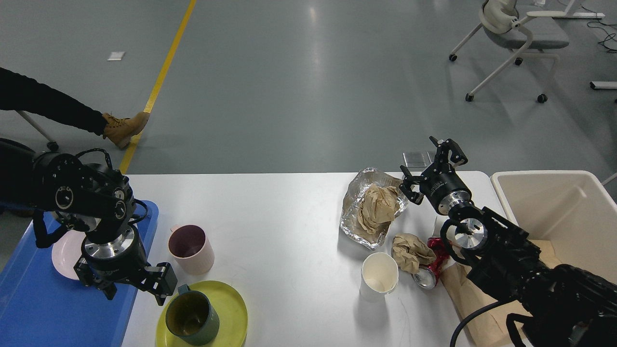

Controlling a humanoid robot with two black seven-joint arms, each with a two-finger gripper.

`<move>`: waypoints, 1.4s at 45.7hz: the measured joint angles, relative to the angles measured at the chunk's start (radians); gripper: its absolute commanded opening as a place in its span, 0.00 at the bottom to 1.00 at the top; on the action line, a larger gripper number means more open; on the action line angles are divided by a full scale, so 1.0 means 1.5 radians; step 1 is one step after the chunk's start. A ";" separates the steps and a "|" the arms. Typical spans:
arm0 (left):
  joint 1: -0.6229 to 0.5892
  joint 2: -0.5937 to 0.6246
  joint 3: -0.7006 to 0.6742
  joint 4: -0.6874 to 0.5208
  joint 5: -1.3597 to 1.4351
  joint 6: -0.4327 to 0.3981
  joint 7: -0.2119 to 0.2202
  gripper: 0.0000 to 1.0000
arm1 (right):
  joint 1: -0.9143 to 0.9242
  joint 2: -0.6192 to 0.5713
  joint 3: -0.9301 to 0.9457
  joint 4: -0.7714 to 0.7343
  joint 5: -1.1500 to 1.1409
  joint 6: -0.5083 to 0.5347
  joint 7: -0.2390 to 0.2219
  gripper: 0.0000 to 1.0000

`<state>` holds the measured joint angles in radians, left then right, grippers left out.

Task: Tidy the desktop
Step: 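Lower the left gripper onto the dark green mug on the yellow plate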

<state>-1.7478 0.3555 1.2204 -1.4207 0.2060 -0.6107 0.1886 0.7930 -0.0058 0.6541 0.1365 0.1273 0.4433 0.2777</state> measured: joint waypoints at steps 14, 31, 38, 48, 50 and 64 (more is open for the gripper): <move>0.026 -0.028 -0.013 0.013 0.001 0.025 0.000 0.96 | 0.000 0.000 0.000 0.000 0.000 0.000 0.000 1.00; 0.035 -0.018 -0.036 -0.001 0.003 0.143 0.012 0.96 | 0.000 0.000 0.000 0.000 0.000 0.000 0.000 1.00; 0.033 -0.002 -0.048 -0.025 0.003 0.144 0.018 0.96 | 0.000 0.000 0.000 0.000 0.000 0.000 0.000 1.00; 0.018 0.031 -0.058 -0.066 0.004 0.146 0.021 0.95 | 0.000 0.000 0.000 0.000 0.000 0.000 0.000 1.00; 0.017 0.033 -0.058 -0.070 0.004 0.149 0.021 0.95 | 0.000 0.000 0.000 0.000 0.000 0.000 0.000 1.00; -0.002 0.044 -0.058 -0.112 0.004 0.168 0.026 0.94 | 0.000 0.000 0.000 0.000 0.000 0.000 0.000 1.00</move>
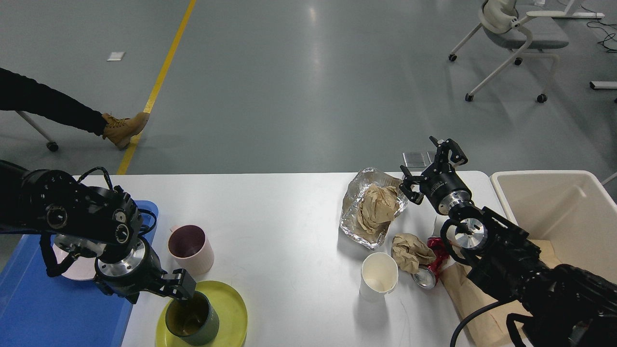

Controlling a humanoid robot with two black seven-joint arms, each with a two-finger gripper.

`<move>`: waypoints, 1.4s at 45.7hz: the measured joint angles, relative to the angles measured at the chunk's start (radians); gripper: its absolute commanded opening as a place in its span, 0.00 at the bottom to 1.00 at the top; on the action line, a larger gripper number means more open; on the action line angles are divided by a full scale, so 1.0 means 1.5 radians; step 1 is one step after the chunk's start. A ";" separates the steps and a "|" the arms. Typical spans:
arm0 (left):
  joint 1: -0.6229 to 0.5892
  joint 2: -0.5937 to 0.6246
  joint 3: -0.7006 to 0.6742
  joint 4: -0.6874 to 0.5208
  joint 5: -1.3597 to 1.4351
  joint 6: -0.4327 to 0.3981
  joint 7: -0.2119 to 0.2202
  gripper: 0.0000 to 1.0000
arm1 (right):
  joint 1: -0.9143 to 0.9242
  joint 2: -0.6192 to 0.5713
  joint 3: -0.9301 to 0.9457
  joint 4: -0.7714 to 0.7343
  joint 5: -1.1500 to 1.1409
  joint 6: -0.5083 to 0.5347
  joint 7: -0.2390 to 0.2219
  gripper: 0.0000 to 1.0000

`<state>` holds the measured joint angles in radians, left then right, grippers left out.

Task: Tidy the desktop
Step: 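Lower the left gripper onto the dark green mug on the yellow plate, then close the left gripper around the dark green mug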

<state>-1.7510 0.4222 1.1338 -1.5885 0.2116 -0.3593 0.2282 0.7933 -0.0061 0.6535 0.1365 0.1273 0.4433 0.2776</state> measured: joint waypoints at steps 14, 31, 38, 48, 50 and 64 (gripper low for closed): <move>-0.003 0.003 0.007 -0.014 -0.001 0.039 0.003 0.94 | 0.000 0.000 0.000 0.000 0.000 0.000 0.000 1.00; 0.004 -0.015 0.007 -0.032 0.000 0.090 0.008 0.93 | 0.000 0.000 0.000 0.000 0.000 0.000 0.000 1.00; 0.010 -0.016 0.008 -0.037 0.001 0.101 0.023 0.94 | 0.000 0.000 0.000 0.000 0.000 0.000 0.000 1.00; 0.027 -0.017 0.007 -0.038 -0.001 0.103 0.027 0.94 | 0.000 0.000 0.000 0.000 0.000 0.000 0.000 1.00; 0.035 -0.017 0.007 -0.038 -0.001 0.103 0.028 0.94 | 0.000 0.000 0.000 0.000 0.000 0.000 0.000 1.00; 0.087 -0.036 0.000 -0.029 -0.002 0.150 0.030 0.94 | 0.000 0.000 0.000 0.000 0.000 0.000 0.000 1.00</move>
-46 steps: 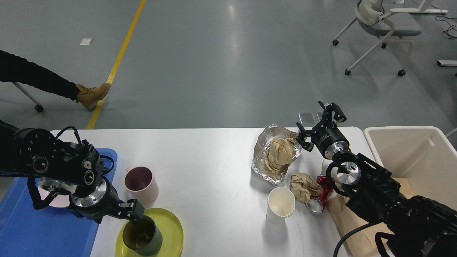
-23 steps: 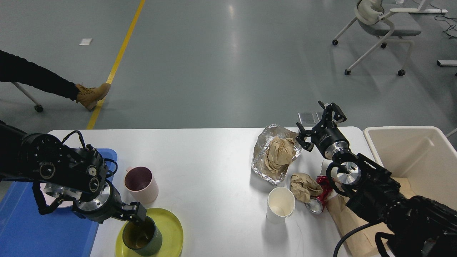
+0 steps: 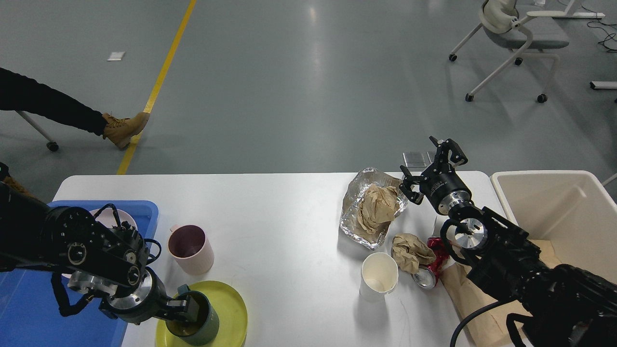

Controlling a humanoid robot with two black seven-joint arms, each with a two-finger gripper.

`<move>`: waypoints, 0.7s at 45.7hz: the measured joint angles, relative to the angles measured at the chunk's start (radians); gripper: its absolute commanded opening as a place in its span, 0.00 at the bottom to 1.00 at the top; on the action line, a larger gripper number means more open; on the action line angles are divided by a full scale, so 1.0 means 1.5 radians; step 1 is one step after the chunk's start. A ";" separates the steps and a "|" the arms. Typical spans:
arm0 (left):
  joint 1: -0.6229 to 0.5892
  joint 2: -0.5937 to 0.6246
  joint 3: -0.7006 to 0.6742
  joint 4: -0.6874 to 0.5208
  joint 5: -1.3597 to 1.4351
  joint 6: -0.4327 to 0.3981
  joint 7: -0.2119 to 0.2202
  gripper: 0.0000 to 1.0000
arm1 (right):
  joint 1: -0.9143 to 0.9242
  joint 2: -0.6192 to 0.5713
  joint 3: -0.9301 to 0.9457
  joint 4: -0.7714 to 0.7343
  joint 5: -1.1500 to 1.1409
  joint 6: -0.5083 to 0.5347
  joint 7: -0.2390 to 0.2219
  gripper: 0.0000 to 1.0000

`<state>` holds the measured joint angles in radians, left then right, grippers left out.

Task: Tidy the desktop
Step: 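Close the left gripper around the dark green mug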

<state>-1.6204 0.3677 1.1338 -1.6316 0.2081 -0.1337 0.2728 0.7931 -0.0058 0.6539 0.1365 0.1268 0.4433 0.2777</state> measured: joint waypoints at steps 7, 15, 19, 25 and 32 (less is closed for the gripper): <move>0.008 -0.005 -0.001 0.009 -0.001 0.011 0.003 0.94 | 0.000 0.000 0.000 0.000 0.000 0.000 0.000 1.00; 0.030 -0.012 -0.011 0.032 -0.001 0.012 0.005 0.94 | 0.000 0.000 0.000 0.000 0.000 0.000 0.000 1.00; 0.044 -0.018 -0.021 0.043 -0.002 0.012 0.005 0.94 | 0.000 0.000 0.000 0.000 0.000 0.000 0.000 1.00; 0.060 -0.024 -0.028 0.060 -0.002 0.012 0.010 0.93 | 0.000 0.000 0.000 0.000 0.000 0.000 0.000 1.00; 0.080 -0.031 -0.042 0.078 -0.002 0.012 0.021 0.74 | 0.000 0.000 0.000 0.000 0.000 0.000 0.000 1.00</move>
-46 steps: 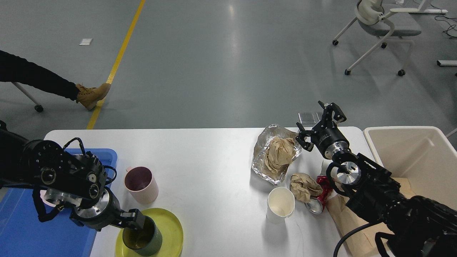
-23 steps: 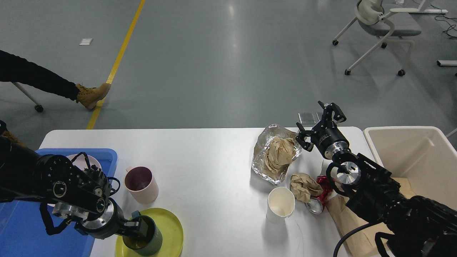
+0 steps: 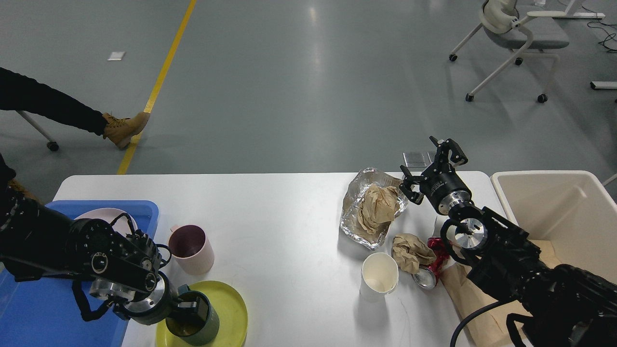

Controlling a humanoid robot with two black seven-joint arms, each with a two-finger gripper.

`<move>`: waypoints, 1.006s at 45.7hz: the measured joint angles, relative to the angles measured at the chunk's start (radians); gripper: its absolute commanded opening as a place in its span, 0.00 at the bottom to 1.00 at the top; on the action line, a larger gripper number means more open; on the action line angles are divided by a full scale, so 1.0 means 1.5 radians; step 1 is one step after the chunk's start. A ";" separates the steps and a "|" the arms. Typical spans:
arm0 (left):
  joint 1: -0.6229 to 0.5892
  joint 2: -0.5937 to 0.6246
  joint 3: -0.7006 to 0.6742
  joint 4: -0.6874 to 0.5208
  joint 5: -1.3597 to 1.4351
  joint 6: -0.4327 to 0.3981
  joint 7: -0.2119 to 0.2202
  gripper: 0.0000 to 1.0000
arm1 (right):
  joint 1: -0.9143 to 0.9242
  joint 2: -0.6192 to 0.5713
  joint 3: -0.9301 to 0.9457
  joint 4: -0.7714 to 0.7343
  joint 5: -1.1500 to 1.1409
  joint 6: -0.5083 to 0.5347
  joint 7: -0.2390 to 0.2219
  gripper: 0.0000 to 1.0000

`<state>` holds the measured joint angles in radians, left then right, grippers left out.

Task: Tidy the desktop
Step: 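Close the left gripper around the dark green mug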

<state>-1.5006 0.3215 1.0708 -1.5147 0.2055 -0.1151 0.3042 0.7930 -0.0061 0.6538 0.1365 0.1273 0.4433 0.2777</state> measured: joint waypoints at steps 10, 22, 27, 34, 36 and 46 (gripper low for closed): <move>0.004 0.001 -0.009 0.004 0.000 -0.015 0.009 0.29 | 0.000 0.000 0.000 0.000 0.000 0.000 0.000 1.00; 0.005 0.002 -0.018 0.007 -0.004 -0.039 0.026 0.00 | 0.000 0.001 0.000 0.000 0.000 0.000 0.000 1.00; 0.005 0.004 -0.023 0.008 -0.008 -0.041 0.030 0.00 | 0.000 0.000 0.000 0.000 0.000 0.000 0.000 1.00; 0.005 0.006 -0.025 0.010 -0.015 -0.041 0.035 0.00 | 0.000 0.000 0.000 0.000 0.000 0.000 0.000 1.00; 0.005 0.006 -0.025 0.012 -0.016 -0.041 0.037 0.00 | 0.000 0.000 0.000 0.000 0.000 0.000 0.000 1.00; 0.004 0.005 -0.026 0.018 -0.021 -0.052 0.058 0.00 | 0.000 0.000 0.000 0.000 0.000 0.000 0.000 1.00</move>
<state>-1.4945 0.3288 1.0325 -1.4877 0.1737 -0.1928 0.3912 0.7931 -0.0060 0.6542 0.1365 0.1268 0.4433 0.2776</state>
